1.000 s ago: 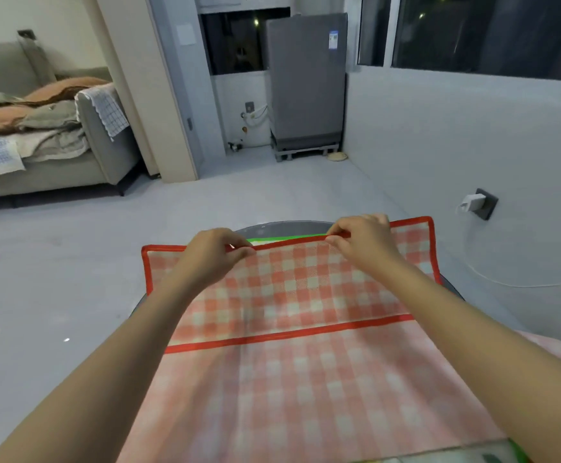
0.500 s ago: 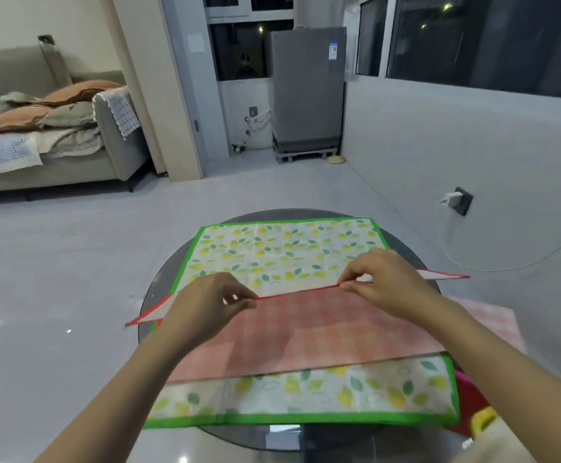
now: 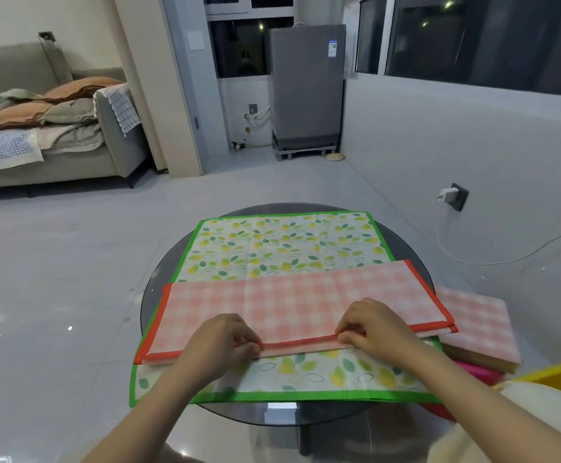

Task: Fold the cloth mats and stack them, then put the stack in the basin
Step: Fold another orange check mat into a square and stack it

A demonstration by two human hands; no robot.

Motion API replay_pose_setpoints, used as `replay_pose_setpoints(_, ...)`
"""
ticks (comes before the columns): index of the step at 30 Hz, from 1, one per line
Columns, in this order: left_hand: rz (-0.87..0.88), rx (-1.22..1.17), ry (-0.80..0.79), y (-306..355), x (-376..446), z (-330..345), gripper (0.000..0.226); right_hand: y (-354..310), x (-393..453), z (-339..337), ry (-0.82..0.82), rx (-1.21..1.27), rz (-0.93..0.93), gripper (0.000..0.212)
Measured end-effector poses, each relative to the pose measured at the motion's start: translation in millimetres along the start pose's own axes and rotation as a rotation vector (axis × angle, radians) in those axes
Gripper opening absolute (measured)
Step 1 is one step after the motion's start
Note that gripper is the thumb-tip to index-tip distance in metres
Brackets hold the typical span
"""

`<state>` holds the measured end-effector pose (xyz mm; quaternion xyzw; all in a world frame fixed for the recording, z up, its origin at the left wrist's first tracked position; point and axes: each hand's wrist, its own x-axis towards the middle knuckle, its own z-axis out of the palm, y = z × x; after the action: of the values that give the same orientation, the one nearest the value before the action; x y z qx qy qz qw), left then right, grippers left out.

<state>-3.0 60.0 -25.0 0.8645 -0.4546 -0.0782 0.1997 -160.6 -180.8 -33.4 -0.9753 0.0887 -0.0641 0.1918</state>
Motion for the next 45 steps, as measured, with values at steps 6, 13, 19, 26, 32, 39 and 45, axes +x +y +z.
replay_pose_setpoints(6, -0.014, -0.013, -0.037, -3, 2, 0, 0.011, 3, 1, -2, -0.047, 0.049, 0.032, 0.015)
replay_pose_setpoints(13, 0.043, 0.052, 0.104, 12, 32, 14, 0.023, 1, 10, 2, 0.050, 0.129, 0.108, 0.013)
replay_pose_setpoints(19, -0.047, 0.124, 0.089, 27, 82, 43, 0.046, -2, 18, 7, 0.074, 0.081, 0.121, 0.014)
replay_pose_setpoints(26, -0.167, 0.227, -0.010, 26, 98, 66, 0.055, -5, 29, 5, 0.050, 0.066, 0.144, 0.015)
replay_pose_setpoints(32, -0.145, 0.246, 0.025, 23, 99, 69, 0.054, -7, 77, 21, 0.082, -0.117, 0.087, 0.038)
replay_pose_setpoints(39, -0.149, 0.271, 0.038, 20, 101, 73, 0.075, 1, 93, 45, -0.061, -0.159, 0.204, 0.052)
replay_pose_setpoints(45, -0.154, 0.270, 0.045, 19, 101, 74, 0.085, 44, 78, 29, -0.044, -0.185, 0.347, 0.057)
